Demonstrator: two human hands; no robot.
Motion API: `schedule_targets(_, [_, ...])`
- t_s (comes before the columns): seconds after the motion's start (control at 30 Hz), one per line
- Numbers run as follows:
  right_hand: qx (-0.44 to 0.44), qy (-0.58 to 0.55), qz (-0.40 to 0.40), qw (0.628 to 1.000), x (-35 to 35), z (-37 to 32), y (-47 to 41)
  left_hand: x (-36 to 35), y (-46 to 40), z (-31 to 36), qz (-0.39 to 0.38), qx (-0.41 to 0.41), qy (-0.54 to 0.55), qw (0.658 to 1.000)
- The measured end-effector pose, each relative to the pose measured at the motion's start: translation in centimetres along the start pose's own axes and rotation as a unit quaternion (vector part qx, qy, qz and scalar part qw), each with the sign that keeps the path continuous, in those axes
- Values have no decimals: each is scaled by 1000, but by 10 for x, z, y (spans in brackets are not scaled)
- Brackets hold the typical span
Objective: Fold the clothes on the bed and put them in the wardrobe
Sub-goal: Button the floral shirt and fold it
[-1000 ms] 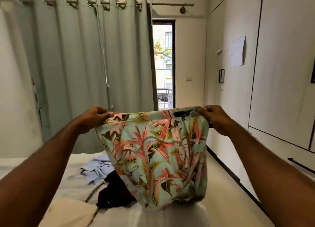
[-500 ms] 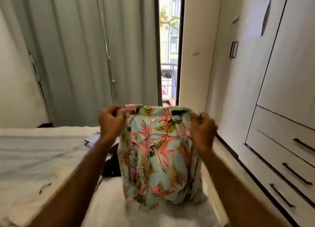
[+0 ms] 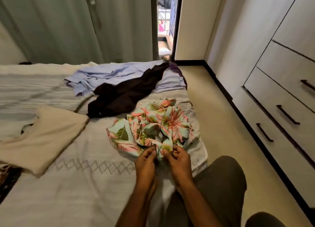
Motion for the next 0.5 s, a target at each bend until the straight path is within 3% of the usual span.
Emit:
schedule_targets(0.17, [25,-51,48,997,2,-6,2,-3,5,-1,28,-72,-78,994])
schedule_targets(0.4, [-49,-139,24,989,-1,6,-1,-10,4,-2,3,-115,-100,988])
schedule_targets(0.5, [-50,-124,15,991,-2,6,1,-4,2,12,30,-156,-135,978])
Point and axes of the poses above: each hand's wrist, its own y-axis away from the middle knuckle, its own x-axis out of the back of the hand, z = x × y, the point moved 6 cm from there along -y, towards the middle knuckle, and after that the axes turned 2 degrees about -z, right-handed, at the moved point
